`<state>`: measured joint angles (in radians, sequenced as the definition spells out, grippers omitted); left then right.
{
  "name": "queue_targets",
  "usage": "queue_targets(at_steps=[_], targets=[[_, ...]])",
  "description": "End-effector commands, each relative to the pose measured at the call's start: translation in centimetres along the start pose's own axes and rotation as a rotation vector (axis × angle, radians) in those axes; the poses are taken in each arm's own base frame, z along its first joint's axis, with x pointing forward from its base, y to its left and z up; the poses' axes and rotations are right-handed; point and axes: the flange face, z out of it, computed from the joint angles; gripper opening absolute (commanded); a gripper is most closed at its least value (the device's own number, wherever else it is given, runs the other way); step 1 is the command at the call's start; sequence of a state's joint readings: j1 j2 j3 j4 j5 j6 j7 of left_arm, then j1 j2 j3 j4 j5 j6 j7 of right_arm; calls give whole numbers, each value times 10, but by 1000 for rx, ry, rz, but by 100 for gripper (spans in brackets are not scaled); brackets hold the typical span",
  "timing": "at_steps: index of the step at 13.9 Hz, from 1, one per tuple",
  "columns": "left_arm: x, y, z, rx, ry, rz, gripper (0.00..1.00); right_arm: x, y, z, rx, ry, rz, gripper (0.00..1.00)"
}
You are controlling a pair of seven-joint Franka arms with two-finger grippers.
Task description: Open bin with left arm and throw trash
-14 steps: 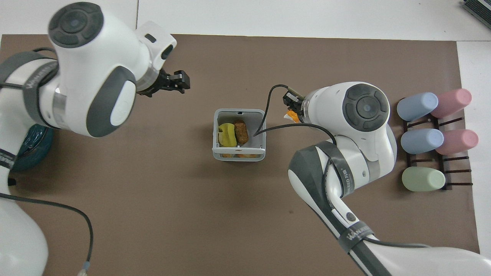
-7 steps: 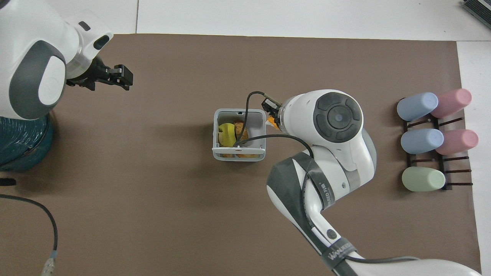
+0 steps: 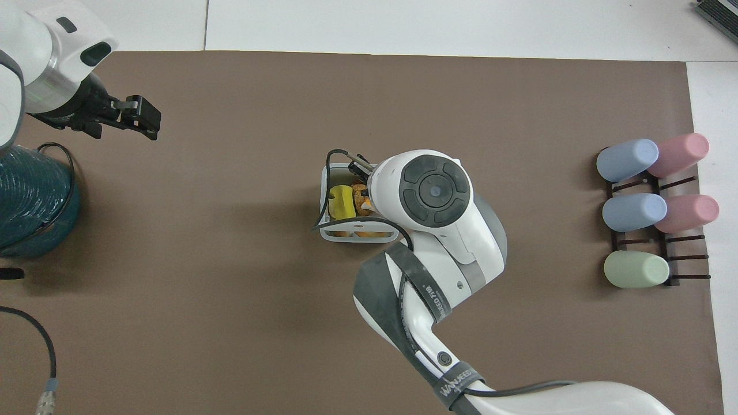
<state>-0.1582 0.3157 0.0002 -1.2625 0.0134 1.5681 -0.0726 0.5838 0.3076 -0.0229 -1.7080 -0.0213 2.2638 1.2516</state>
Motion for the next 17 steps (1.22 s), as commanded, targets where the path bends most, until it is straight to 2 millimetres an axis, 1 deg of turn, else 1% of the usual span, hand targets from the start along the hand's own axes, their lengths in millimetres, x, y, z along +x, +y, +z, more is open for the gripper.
queue_targets(at_steps=[1, 2, 3, 4, 5, 7, 9, 10, 12, 13, 15, 17], targets=[[-3, 1, -15, -31, 40, 11, 89, 4, -3, -4, -12, 22, -1, 100], [-4, 3, -12, -32, 40, 15, 90, 13, 0, -7, -9, 31, -3, 100], [-6, 3, -10, -32, 48, 17, 90, 25, 4, -17, -1, 43, -4, 100], [-6, 3, -7, -33, 51, 16, 100, 35, 10, -25, -5, 48, -29, 100], [-8, 3, -6, -31, 59, 19, 100, 45, 18, -34, -11, 50, -54, 100], [-8, 3, -4, -32, 65, 24, 100, 71, 43, -56, -32, 52, -88, 100], [-9, 8, -6, -31, 73, 28, 100, 98, 78, -83, -39, 60, -136, 100], [-8, 5, -5, -31, 71, 19, 100, 114, 96, -96, -57, 57, -130, 100], [-9, 1, -2, -30, 65, 8, 100, 138, 124, -121, -88, 40, -169, 100], [-10, 1, -3, -31, 66, 7, 100, 152, 141, -131, -104, 34, -175, 100], [-10, 2, -3, -31, 66, 10, 100, 173, 163, -144, -127, 22, -198, 100], [-10, 0, -3, -30, 67, 13, 100, 198, 182, -155, -128, 30, -285, 100]])
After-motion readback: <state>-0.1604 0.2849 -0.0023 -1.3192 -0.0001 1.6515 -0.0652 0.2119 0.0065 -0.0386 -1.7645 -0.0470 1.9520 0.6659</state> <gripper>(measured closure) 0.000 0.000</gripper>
